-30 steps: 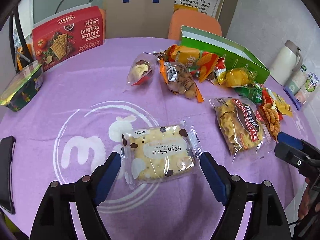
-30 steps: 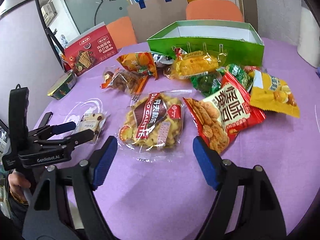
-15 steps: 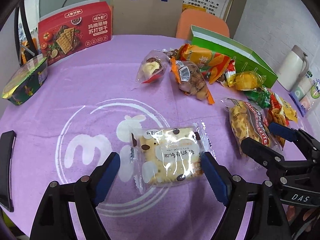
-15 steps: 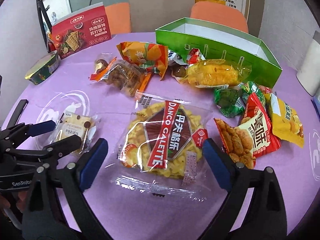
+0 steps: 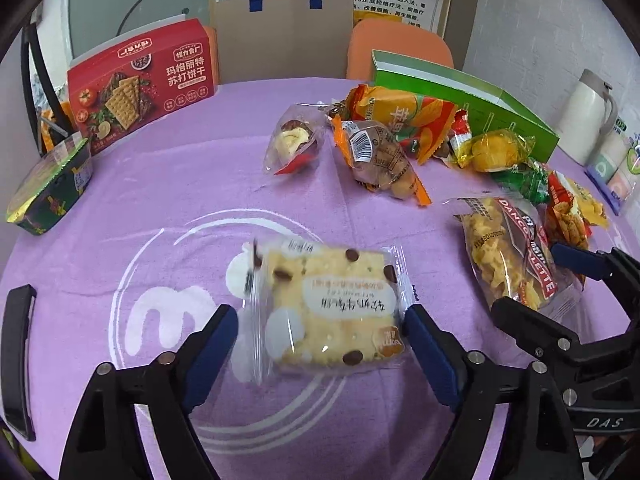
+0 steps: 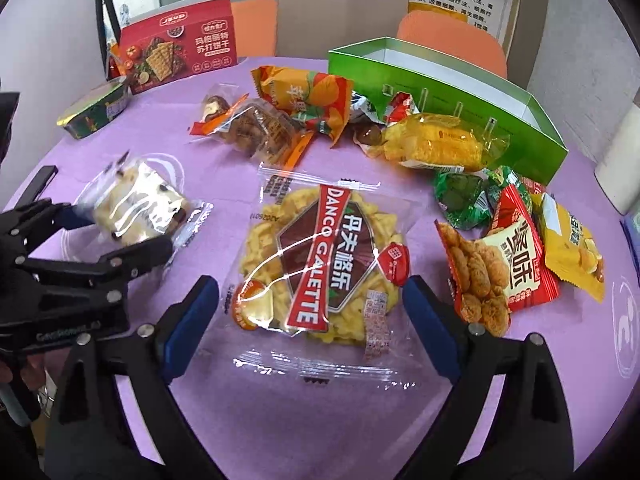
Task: Organize snacks
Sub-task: 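Grasp the DANCO GALETTE bag with the right gripper while the left grasps the cookie packet, then lift the cookie packet with the left gripper and the DANCO GALETTE bag with the right, then lower both held packets into the green box and open both grippers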
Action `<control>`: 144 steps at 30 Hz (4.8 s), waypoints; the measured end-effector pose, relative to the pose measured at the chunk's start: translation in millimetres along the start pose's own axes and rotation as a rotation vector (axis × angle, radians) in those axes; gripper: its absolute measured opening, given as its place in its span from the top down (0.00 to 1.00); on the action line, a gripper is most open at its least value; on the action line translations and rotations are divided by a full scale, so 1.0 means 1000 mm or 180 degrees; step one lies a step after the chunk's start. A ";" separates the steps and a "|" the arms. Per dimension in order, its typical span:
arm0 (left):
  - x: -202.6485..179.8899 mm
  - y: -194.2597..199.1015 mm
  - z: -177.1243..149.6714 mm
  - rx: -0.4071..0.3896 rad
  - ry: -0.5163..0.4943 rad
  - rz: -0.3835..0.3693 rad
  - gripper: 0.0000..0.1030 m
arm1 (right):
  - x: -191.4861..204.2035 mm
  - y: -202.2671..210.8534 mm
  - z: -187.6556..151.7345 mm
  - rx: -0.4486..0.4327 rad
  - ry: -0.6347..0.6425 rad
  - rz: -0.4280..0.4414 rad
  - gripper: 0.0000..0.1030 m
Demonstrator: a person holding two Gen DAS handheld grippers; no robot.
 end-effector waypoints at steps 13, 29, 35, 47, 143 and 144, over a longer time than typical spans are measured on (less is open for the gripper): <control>0.011 0.016 -0.010 -0.0004 0.0103 -0.0313 0.74 | -0.004 0.032 -0.004 -0.0241 -0.0166 0.0462 0.56; 0.028 0.042 -0.017 -0.0011 0.0284 -0.0339 0.24 | -0.020 0.015 -0.012 -0.0020 -0.0556 0.0592 0.15; 0.028 0.044 0.003 -0.0106 -0.0111 -0.0285 0.12 | -0.006 0.004 -0.004 0.0079 -0.0492 0.0552 0.07; 0.022 -0.006 0.011 0.0153 -0.0558 -0.0209 0.07 | 0.006 -0.011 -0.002 0.0014 -0.0244 0.0230 0.10; -0.105 0.018 0.233 -0.0568 -0.0249 -0.0647 0.00 | -0.208 0.065 0.091 -0.1009 -0.0984 0.0285 0.01; -0.106 0.025 0.229 -0.0586 -0.0256 -0.0649 0.00 | -0.204 0.073 0.084 -0.1050 -0.0972 0.0293 0.01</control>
Point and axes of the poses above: each gripper's, at about its wrist camera, not at the fingertips, and y roughly against the way its jaws point, x to its left, z to its top, the point moved 3 cm from there along -y, roughly the way its jaws point, and after that the axes turned 8 degrees about x, right-handed, at the moved point
